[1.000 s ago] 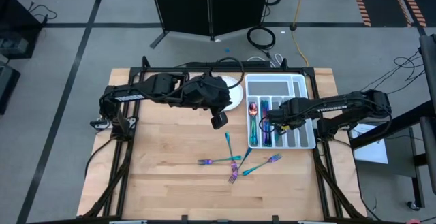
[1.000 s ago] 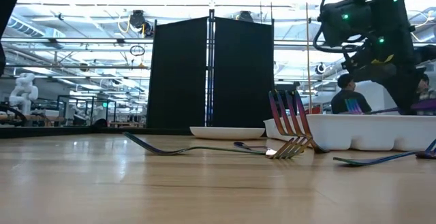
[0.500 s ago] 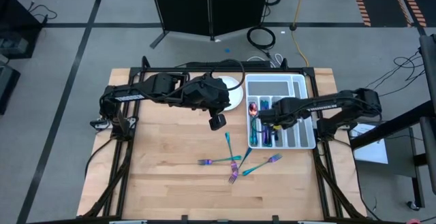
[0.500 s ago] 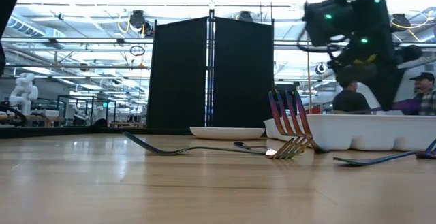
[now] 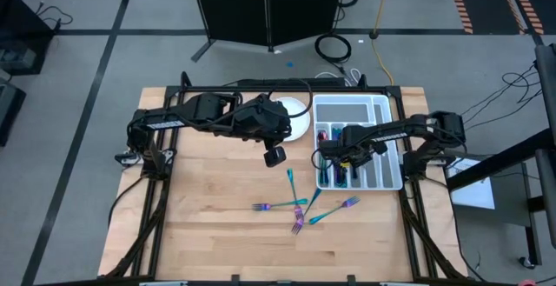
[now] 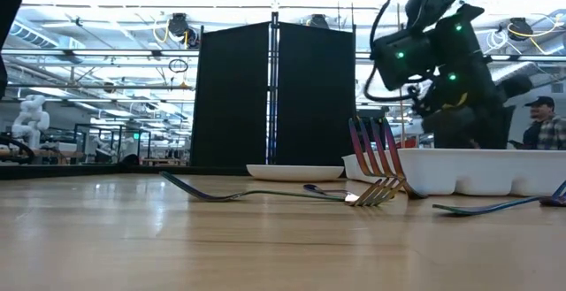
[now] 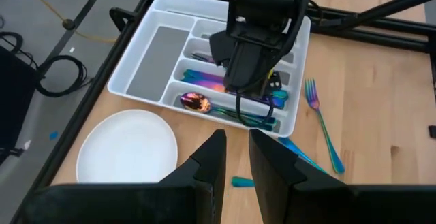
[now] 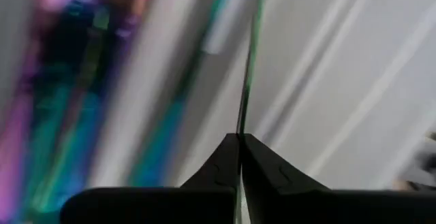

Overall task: Sort silverware
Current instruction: Adjust the purple fork on the white silverware tray

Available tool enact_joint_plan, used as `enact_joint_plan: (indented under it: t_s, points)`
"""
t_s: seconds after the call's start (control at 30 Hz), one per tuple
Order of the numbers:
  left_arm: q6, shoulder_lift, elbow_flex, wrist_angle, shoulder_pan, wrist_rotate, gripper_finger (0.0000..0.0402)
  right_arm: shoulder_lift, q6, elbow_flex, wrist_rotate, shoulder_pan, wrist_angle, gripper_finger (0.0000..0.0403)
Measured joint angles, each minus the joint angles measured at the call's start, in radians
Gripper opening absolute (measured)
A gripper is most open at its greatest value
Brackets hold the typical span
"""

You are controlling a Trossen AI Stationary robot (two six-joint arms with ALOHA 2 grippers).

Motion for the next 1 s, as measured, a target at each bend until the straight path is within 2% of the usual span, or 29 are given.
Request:
enact_joint_plan:
  t_s: [0.17, 0.37, 0.53, 0.77, 0.83, 1.0]
  points:
    - [-0.001, 0.0, 0.0, 0.001, 0.0, 0.0, 0.0066, 0.0, 0.008, 0.0, -0.04, 0.0, 0.062, 0.0016]
    - [-0.002, 0.0, 0.0, 0.004, 0.0, 0.0, 0.0066, 0.0, -0.031, 0.0, -0.124, -0.006, 0.081, 0.0084]
    - [-0.003, 0.0, 0.0, 0.004, 0.0, 0.0, 0.0066, -0.007, -0.051, 0.0, -0.131, -0.006, 0.077, 0.0146]
    - [-0.005, 0.0, 0.0, 0.004, 0.0, 0.0, 0.0066, -0.107, -0.026, 0.065, -0.157, -0.006, -0.022, 0.0199]
    - [-0.005, 0.0, 0.0, 0.004, 0.0, 0.0, 0.0066, -0.142, -0.025, 0.101, -0.139, -0.006, -0.046, 0.0206]
    - [-0.007, 0.0, 0.0, 0.007, 0.0, 0.0, 0.0066, -0.217, -0.032, 0.158, 0.015, -0.024, -0.044, 0.0204]
